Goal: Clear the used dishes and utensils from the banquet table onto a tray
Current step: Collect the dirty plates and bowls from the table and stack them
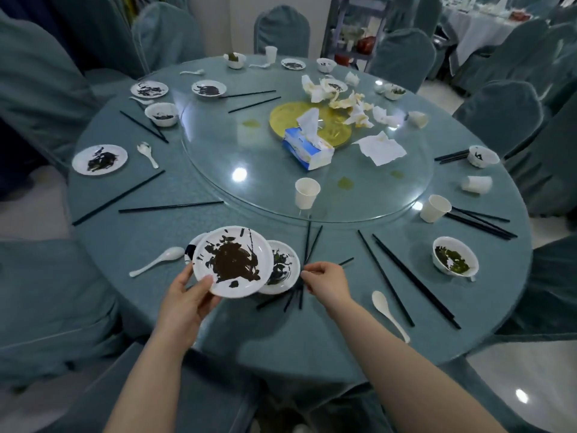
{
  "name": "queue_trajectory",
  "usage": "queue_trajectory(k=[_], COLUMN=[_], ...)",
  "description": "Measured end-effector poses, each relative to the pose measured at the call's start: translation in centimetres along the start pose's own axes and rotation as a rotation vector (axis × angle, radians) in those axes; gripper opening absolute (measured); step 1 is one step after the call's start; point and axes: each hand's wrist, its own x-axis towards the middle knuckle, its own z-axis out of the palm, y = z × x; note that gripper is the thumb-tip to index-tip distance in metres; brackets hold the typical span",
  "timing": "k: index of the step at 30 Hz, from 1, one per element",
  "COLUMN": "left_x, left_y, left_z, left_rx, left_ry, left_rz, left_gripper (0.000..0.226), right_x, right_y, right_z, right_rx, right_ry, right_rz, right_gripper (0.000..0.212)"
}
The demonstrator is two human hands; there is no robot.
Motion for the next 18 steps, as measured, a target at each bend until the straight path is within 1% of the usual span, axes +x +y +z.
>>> queue_trajectory(k=[1,3,6,11,16,18], left_x=[0.3,0.8,1.5,2.5,3.0,3.1], left_y=[0.5,1.4,2.5,2.6,1.9,1.7], left_z=[-0.9,-2.7,-4.8,-6.9,-7.7,-7.8], left_rx=[-0.005,-0.003,0.013,0.045,0.070,0.076], left_ry=[0.005,0.021,0.060,0.063,0.052,0.043], left_rz=[0.005,0.018,0.043,0.039,0.018,0.004], left_gripper=[0.036,0.034,0.034,0.032,0.033,0.033], right_x=[0.7,2.0,3.3,4.7,5.1,5.0], right_y=[-0.1,-0.4,-0.4,0.6,0.4,0.5], right_z=[0.6,1.8,3.0,4.2,4.3,4.1], right_rx=[-0.120,-0.339,-0.493,-0.594,-0.602,-0.612], right_ry=[0.016,0.059,0.093,0.103,0.119,0.127], right_rz=[-0.032,-0.072,-0.073,0.024,0.079,0.077], right_gripper=[0.007,0.017,0.026,0.032,0.017,0.017])
